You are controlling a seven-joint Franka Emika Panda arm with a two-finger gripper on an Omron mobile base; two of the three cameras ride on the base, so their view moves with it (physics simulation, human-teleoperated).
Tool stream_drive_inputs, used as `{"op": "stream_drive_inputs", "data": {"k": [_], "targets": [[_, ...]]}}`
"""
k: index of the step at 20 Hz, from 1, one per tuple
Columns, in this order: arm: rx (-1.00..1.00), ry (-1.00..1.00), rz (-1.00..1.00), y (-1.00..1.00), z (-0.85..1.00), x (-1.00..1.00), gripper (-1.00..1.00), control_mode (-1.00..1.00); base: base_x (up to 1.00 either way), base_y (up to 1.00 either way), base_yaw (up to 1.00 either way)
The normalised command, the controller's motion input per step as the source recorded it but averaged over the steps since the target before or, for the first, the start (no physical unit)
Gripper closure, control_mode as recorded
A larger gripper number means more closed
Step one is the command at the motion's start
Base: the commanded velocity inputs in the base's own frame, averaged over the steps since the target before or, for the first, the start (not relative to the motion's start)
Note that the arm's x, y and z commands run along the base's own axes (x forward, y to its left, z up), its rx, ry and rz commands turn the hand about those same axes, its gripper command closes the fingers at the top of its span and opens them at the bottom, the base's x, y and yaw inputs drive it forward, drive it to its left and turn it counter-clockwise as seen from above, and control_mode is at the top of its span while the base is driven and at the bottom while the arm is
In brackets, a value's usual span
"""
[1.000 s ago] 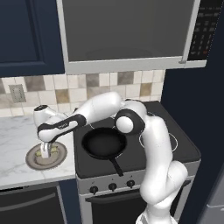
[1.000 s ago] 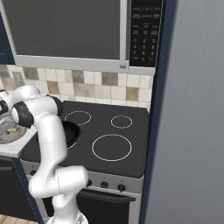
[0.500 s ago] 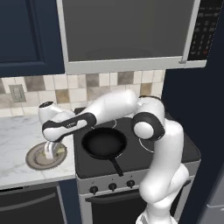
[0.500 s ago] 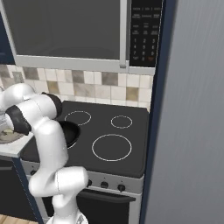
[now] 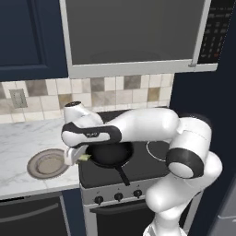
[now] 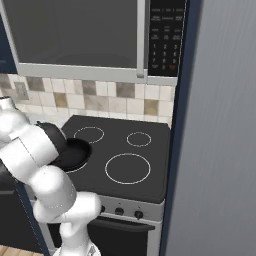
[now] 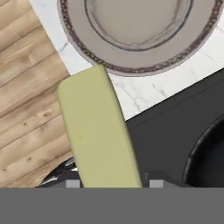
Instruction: Pick up the butter stick and place it in the pan. Then turn on the burner for the pan.
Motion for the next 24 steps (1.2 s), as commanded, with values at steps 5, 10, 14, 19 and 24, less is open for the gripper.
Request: {"op": "stream_drive_inputs", "data": {"k": [5,10,14,19,24], "targets": [[0.01,0.0,-0.23,-0.76,0.45,-0.21,1.0,-1.0,0.0,0.0,0.0],[0.0,0.0,-0.25,-0.64,0.45,-0.19,1.0,-1.0,0.0,0.0,0.0],[0.0,0.01,-0.24,-0.64,0.38,-0.07,1.0,-1.0,0.0,0.0,0.0],[0.01,0.0,-0.18,-0.55,0.04,0.04,1.0,-1.0,0.0,0.0,0.0],[0.0,0.0,-0.19,-0.32,0.0,0.18,1.0,-1.0,0.0,0.0,0.0]]}}
